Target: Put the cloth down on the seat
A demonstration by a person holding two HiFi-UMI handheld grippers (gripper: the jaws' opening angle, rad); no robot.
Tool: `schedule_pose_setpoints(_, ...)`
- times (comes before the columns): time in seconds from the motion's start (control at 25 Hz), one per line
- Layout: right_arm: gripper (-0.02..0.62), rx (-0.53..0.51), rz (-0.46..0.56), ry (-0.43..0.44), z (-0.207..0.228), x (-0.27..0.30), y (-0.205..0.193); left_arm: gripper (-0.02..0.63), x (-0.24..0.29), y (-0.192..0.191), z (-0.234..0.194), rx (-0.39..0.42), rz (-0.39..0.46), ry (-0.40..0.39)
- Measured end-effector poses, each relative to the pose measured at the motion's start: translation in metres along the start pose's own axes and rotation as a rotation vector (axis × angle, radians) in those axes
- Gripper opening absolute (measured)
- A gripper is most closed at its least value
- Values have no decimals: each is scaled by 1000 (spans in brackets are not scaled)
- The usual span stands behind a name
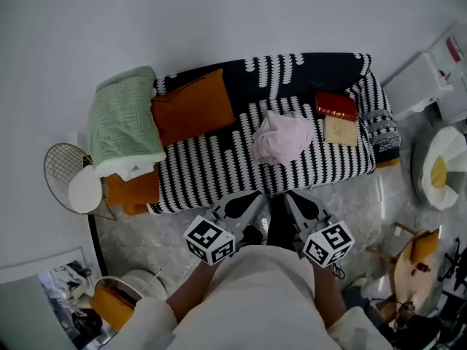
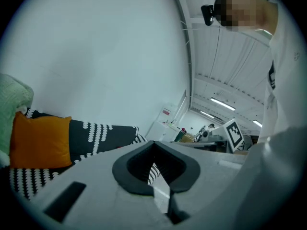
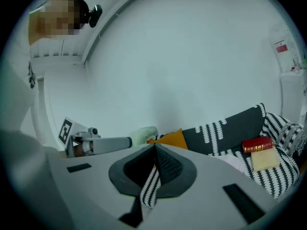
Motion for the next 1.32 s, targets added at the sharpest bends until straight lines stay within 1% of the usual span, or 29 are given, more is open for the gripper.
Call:
schedule_pose_setpoints(0.08,9,-1,25,29,-11,-16,5,11,-6,1,8,-6,-12,-13)
schedule_pose_setpoints(0.16,9,-2,55,42,-19,-32,11,11,-11,3,18,4,-21,-31)
schedule_pose_setpoints(0.32,8,-44,96,13,-26,-63,23,11,-12,6,39,49,-18,-51)
schedule_pose_setpoints(0.52,8,-62,119,8,-25,-89,30,11,-5,7,60,48,-18,-65)
schedule_pose_setpoints(0.8,8,-51,123,39,-31,-95,18,11,-1,3,79,74,-17,-81)
schedule_pose_setpoints(1.04,8,-54,110,65,-41,-93,13,11,-6,0,84,83,-22,-83)
schedule_pose_setpoints(1.32,8,-69,112,63,-45,-90,16,11,-12,2,80,94,-25,-79)
Point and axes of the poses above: the fingertips, and each gripper's own axes: x forward along the fingers, z to its right, y out of its top, the point moved 9 cm from there along -x, backward along the fingers
